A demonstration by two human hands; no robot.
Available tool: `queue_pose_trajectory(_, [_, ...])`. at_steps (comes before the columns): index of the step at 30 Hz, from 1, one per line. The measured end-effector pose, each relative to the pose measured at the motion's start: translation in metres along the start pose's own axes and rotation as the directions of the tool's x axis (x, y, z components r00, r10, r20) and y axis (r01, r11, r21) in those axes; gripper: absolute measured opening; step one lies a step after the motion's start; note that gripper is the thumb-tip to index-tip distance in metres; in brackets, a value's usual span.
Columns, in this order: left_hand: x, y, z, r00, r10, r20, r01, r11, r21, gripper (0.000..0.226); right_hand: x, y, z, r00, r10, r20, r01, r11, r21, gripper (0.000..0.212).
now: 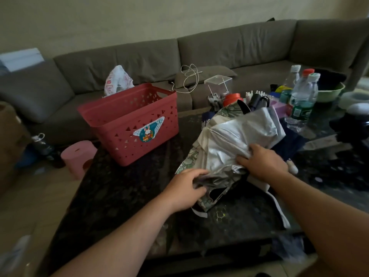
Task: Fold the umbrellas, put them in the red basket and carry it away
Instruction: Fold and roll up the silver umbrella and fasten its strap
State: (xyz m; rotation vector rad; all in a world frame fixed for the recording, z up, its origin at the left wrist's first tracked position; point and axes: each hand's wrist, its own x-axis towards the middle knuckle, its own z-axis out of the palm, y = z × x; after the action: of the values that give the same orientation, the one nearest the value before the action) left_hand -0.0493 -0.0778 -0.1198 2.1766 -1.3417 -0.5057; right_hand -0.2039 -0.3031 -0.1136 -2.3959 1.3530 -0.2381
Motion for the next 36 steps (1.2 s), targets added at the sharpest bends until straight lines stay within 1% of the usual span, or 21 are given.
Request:
queue_pose_trajectory(2, [0.001,0.003,-0.001,1.000,-0.004,0.000,0.004,0.998,-0.064,0.061,-0.006,-0.009,-0.014,0.989,-0.078,-0.128,0.067,0.994,-0.084,0.052])
queue_pose_trajectory(4, [0.004,0.009,-0.004,1.000,0.002,-0.025,-0.007,0.979,-0.202,0.064,-0.014,-0.022,-0.032,0.962,-0.157,-0.224,0.130,0.983,-0.128,0.040])
queue_pose_trajectory(6, [0.007,0.019,-0.016,0.991,0.004,-0.136,-0.057,0.920,-0.387,0.063,-0.024,-0.036,-0.043,0.926,-0.237,-0.295,0.206,0.969,-0.134,0.042])
queue_pose_trajectory(8, [0.008,0.025,-0.037,0.965,-0.041,-0.257,-0.111,0.828,-0.550,0.069,-0.038,-0.053,-0.046,0.878,-0.338,-0.339,0.333,0.940,-0.075,0.047])
queue_pose_trajectory(11, [0.003,0.017,-0.076,0.923,-0.087,-0.374,-0.221,0.674,-0.704,0.083,-0.052,-0.077,-0.040,0.756,-0.505,-0.416,0.548,0.836,-0.019,0.047])
queue_pose_trajectory(13, [-0.004,0.005,-0.101,0.897,-0.177,-0.405,-0.254,0.545,-0.799,0.091,-0.054,-0.093,-0.035,0.673,-0.577,-0.462,0.629,0.776,-0.052,0.048])
queue_pose_trajectory(15, [-0.014,-0.005,-0.127,0.891,-0.226,-0.394,-0.273,0.426,-0.863,0.083,-0.051,-0.110,-0.024,0.590,-0.648,-0.482,0.693,0.713,-0.110,0.049])
queue_pose_trajectory(17, [-0.026,-0.017,-0.154,0.892,-0.257,-0.372,-0.251,0.403,-0.880,0.062,-0.047,-0.130,-0.017,0.502,-0.717,-0.484,0.751,0.639,-0.167,0.053])
queue_pose_trajectory(18, [-0.033,-0.024,-0.166,0.892,-0.275,-0.360,-0.235,0.398,-0.887,0.059,-0.046,-0.139,-0.016,0.477,-0.737,-0.479,0.779,0.607,-0.158,0.056])
queue_pose_trajectory(19, [-0.038,-0.033,-0.175,0.887,-0.279,-0.367,-0.241,0.398,-0.885,0.061,-0.046,-0.149,-0.017,0.478,-0.743,-0.469,0.802,0.587,-0.113,0.057])
queue_pose_trajectory(20, [-0.045,-0.038,-0.182,0.894,-0.266,-0.360,-0.242,0.391,-0.888,0.065,-0.047,-0.159,-0.019,0.517,-0.735,-0.439,0.809,0.587,-0.031,0.057])
queue_pose_trajectory(22, [-0.056,-0.049,-0.190,0.894,-0.291,-0.342,-0.249,0.313,-0.917,0.069,-0.047,-0.176,-0.025,0.674,-0.697,-0.245,0.738,0.636,0.225,0.058])
queue_pose_trajectory(23, [-0.057,-0.059,-0.189,0.884,-0.330,-0.333,-0.245,0.281,-0.928,0.066,-0.047,-0.183,-0.025,0.723,-0.684,-0.099,0.665,0.651,0.366,0.057])
queue_pose_trajectory(25, [-0.056,-0.081,-0.182,0.859,-0.431,-0.278,-0.151,0.306,-0.940,0.058,-0.043,-0.190,-0.019,0.740,-0.660,0.133,0.445,0.627,0.639,0.047])
queue_pose_trajectory(26, [-0.054,-0.098,-0.174,0.840,-0.484,-0.243,-0.082,0.330,-0.940,0.059,-0.040,-0.190,-0.009,0.743,-0.638,0.204,0.330,0.614,0.716,0.040])
queue_pose_trajectory(28, [-0.050,-0.137,-0.155,0.792,-0.578,-0.198,0.039,0.371,-0.928,0.060,-0.031,-0.180,0.020,0.772,-0.572,0.276,0.226,0.653,0.723,0.033])
queue_pose_trajectory(30, [-0.054,-0.146,-0.135,0.765,-0.632,-0.124,0.177,0.393,-0.902,0.043,-0.023,-0.168,0.051,0.823,-0.491,0.285,0.209,0.730,0.651,0.030])
queue_pose_trajectory(31, [-0.054,-0.146,-0.129,0.733,-0.671,-0.114,0.228,0.400,-0.888,0.033,-0.018,-0.163,0.062,0.851,-0.456,0.261,0.222,0.761,0.609,0.031])
queue_pose_trajectory(32, [-0.055,-0.138,-0.124,0.732,-0.670,-0.123,0.241,0.424,-0.873,0.023,-0.013,-0.159,0.067,0.870,-0.437,0.226,0.245,0.784,0.570,0.034])
queue_pose_trajectory(34, [-0.057,-0.128,-0.120,0.789,-0.588,-0.178,0.217,0.538,-0.814,0.015,-0.006,-0.152,0.061,0.892,-0.420,0.168,0.273,0.796,0.541,0.043])
queue_pose_trajectory(36, [-0.061,-0.124,-0.121,0.858,-0.463,-0.225,0.232,0.738,-0.634,0.027,-0.007,-0.149,0.048,0.896,-0.430,0.114,0.320,0.801,0.506,0.045])
